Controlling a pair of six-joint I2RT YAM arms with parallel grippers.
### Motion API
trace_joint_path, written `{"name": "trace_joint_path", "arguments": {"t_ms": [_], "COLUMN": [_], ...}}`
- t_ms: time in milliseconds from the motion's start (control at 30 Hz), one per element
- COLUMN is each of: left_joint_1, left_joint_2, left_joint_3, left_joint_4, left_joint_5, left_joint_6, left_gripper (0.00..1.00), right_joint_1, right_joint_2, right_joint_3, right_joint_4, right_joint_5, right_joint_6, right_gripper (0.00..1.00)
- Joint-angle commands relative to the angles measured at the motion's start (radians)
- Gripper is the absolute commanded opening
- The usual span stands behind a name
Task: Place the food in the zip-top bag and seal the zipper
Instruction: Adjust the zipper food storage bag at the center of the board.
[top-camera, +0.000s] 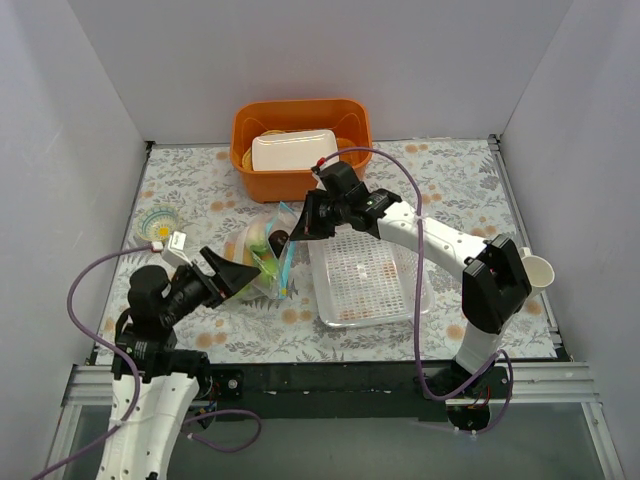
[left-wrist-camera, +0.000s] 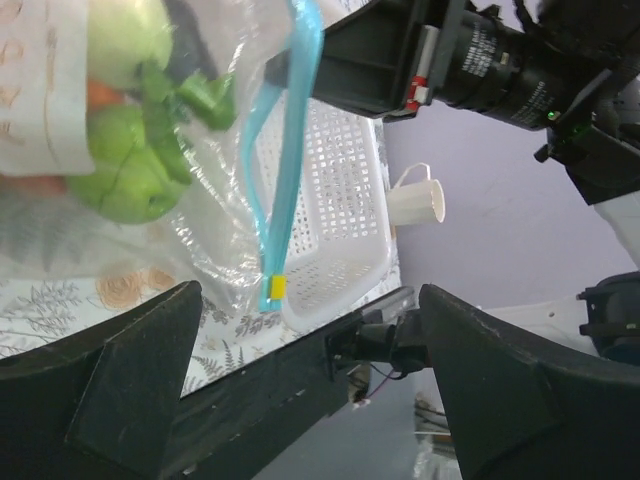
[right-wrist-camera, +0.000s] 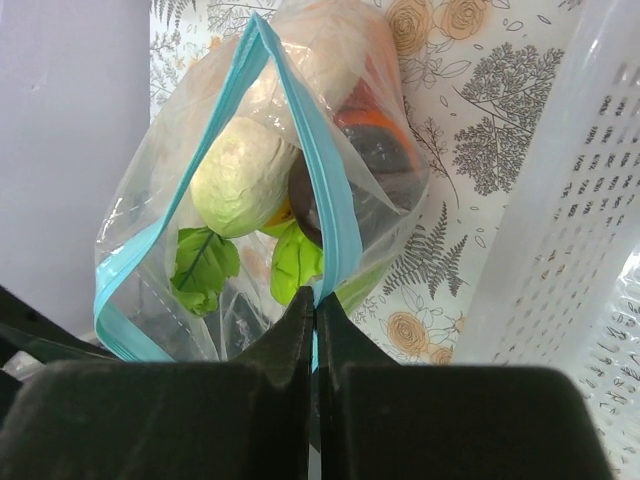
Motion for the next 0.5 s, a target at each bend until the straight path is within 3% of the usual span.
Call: {"name": "trace_joint_path", "arguments": {"t_ms": [0,167,467], "left_joint_1": [0.002,0.005,0.003], "left_joint_2": [-0.175,-0.341,-0.277], "left_joint_3": [-0.139,-0.246,-0.368], "left_joint_4": [-0.033,0.004,0.061], "left_joint_5": [0.037,0.075,0.046], "left_joint_6": [-0.25,-0.494,-0.537], "left_gripper": [0.87,0.85,0.83], "right_joint_1": [-0.004,-0.003,-0.003], "right_joint_2": [-0.071,-0.071,-0.071], "right_joint_3": [-0.032,-0.034,-0.032], "right_joint_4": [0.1,0.109,0.111], "right_joint_5": [0.036,0.039,0.04], "right_joint_6": [0.022,0.031,0.031], "right_gripper": [0.01,0.01,0.01]}}
